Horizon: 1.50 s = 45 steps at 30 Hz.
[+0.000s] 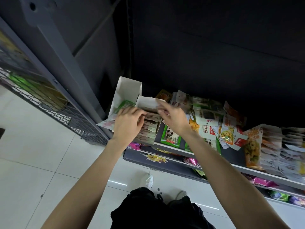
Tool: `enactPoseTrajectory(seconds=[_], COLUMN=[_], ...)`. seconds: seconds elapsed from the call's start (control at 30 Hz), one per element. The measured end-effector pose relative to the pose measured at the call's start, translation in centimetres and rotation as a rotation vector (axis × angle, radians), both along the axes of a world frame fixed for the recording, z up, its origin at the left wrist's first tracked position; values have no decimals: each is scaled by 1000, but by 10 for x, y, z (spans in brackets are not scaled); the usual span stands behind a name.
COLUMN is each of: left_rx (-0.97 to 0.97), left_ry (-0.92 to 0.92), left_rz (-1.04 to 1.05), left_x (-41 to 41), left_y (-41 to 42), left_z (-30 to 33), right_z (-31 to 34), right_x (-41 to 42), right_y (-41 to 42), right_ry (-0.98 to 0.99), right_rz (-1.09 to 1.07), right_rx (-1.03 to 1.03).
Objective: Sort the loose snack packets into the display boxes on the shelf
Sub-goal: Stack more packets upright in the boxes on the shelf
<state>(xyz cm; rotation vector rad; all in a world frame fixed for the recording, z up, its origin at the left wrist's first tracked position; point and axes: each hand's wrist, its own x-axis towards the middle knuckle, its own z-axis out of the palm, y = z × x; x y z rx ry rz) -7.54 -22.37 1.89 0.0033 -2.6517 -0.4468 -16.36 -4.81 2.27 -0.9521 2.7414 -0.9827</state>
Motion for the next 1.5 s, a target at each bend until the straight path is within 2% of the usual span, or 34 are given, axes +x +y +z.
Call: enactPoseTrajectory(seconds=[0.07, 0.13, 0.2, 0.27, 0.37, 0.5, 0.6, 0.7, 0.77, 0.87, 0.97, 1.07, 1.13, 1.2, 1.37, 1.43, 1.5], left_rx=[53, 144, 219, 257, 251, 134, 53, 45, 5, -26, -27, -99, -154, -183, 45, 116, 201], left_ry=[94, 204, 267, 233, -1, -477, -636, -697, -718, -601, -540, -689, -751, -736, -663, -614, -540], left_rz=[18, -27, -128, -223, -218, -92, -37, -18, -3, -28, -167, -227, -209, -215, -357, -430, -500], left_x=[5, 10, 14, 13, 1, -19, -29, -34, -33, -34, -49, -71, -83, -91, -86, -73, -55], left_y=[14, 38, 70, 100, 132, 147, 150, 154, 156, 164, 183, 204, 212, 217, 217, 204, 185], left_z=[10, 21, 26, 19, -11, -58, -78, -87, -92, -98, -99, -99, -96, -88, -49, -27, -6], right_z=[-6, -19, -39, -62, -86, -97, -96, -90, -88, -84, -81, -85, -87, -85, -69, -60, -46], right_x=[5, 12, 16, 15, 9, 7, 14, 24, 30, 30, 31, 35, 36, 37, 51, 57, 62], right_y=[22, 54, 91, 119, 142, 155, 165, 179, 186, 188, 190, 196, 199, 201, 222, 231, 234], right_ry=[-45, -41, -18, -33, -186, -251, -231, -230, -221, -223, -234, -251, -289, -339, -310, -420, -534], right_rz=[-173, -337, -425, -422, -318, -233, -173, -198, -266, -415, -387, -329, -327, -400, -770, -750, -633], right_rx=[-206, -236, -97, 137, 447, 609, 698, 626, 471, 265, 322, 352, 304, 166, -138, -311, -439])
